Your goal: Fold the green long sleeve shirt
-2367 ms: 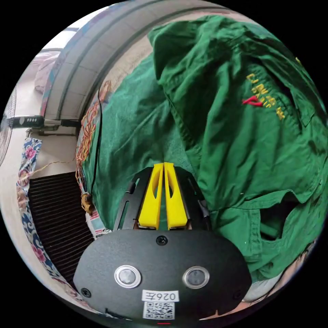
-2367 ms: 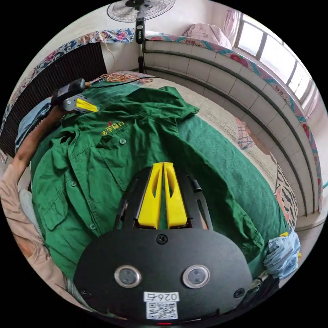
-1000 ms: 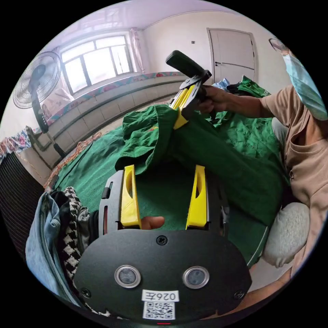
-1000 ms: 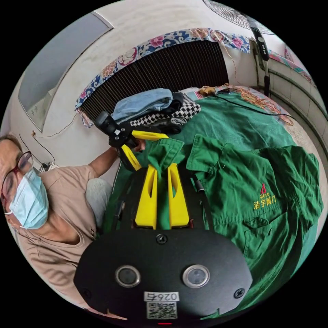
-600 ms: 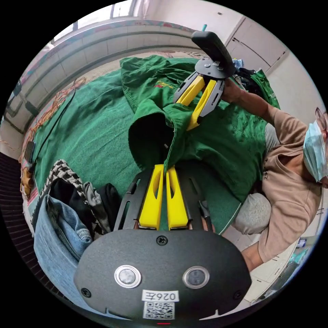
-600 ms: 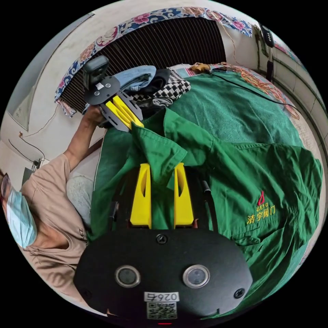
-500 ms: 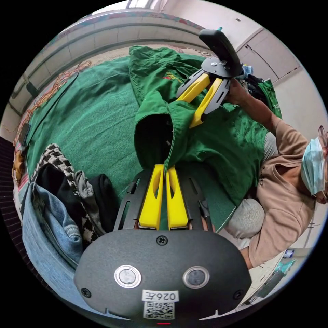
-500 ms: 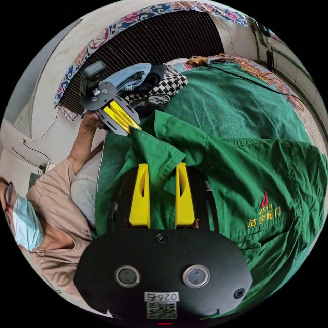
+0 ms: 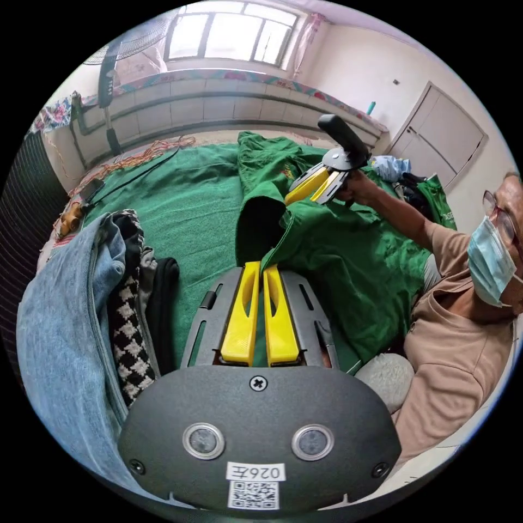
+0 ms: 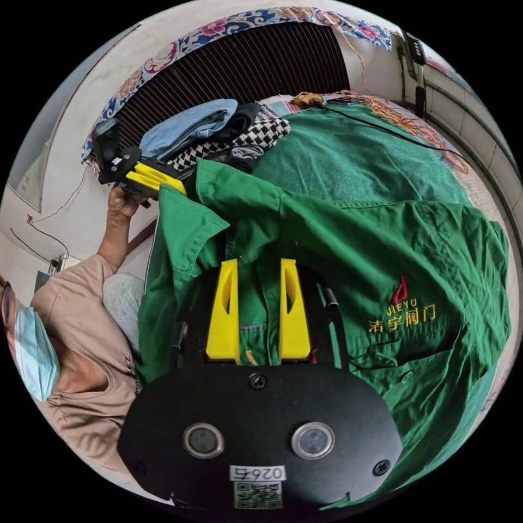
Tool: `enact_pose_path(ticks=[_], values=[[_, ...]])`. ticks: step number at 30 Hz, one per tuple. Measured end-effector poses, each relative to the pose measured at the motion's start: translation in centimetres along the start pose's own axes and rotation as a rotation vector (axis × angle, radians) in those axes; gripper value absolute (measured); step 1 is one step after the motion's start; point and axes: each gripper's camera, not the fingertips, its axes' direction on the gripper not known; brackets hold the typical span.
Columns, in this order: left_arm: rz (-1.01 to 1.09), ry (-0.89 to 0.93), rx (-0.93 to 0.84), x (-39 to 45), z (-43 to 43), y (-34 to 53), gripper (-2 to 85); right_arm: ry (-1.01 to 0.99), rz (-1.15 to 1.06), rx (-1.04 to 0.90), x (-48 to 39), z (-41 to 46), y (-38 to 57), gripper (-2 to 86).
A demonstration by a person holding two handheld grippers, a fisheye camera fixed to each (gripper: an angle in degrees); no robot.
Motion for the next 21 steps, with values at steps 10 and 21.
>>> enact_pose_path(ticks=[10,21], values=[[0.109,0.181,-0.471,-5.1,9.8,-9.5,-0.5,-0.159,0.004,-0.165,0.8,2.5,4.9,2.4],[0.019,0.064,-0.178,-3.4,-5.9,-5.7,-1.0,-0.029,0.071,0.058,0.0,-0.1,11.9,3.0]])
